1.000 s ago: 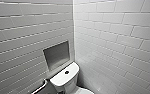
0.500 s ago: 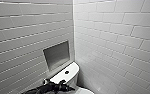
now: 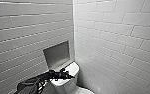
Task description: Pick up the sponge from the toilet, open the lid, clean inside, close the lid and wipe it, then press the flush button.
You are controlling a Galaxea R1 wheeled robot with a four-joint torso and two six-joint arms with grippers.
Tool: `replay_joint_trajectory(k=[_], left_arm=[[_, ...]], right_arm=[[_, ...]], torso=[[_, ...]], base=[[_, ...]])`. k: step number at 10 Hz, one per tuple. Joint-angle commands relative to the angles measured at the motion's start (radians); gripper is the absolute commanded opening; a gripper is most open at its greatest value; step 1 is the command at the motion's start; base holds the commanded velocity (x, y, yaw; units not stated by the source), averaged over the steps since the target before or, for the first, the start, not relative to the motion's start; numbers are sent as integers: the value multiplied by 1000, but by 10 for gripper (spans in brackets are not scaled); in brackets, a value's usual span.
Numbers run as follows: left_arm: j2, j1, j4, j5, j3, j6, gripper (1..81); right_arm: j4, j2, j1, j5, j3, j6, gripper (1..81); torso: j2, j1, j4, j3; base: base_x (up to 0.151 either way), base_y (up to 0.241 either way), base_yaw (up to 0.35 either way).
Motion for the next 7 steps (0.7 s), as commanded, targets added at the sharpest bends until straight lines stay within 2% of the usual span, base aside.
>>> replay_joint_trajectory(k=[1, 5, 6, 7], left_arm=[[3, -217, 52, 83, -77, -73, 811], [100, -270, 249, -24, -166, -199, 811], [106, -290, 282, -44, -166, -247, 811], [108, -309, 301, -70, -166, -273, 811]], right_arm=[[-18, 2, 3, -48, 5, -1, 10], [-18, 22, -98, -52, 4, 2, 10], [-18, 39, -121, -54, 2, -1, 10], [-18, 56, -135, -54, -5, -3, 10]], torso=[[0, 0, 0, 0], [0, 0, 0, 0], [0, 0, 0, -21], [0, 0, 0, -1]], base=[[0, 0, 0], [0, 0, 0], [0, 0, 0], [0, 0, 0]])
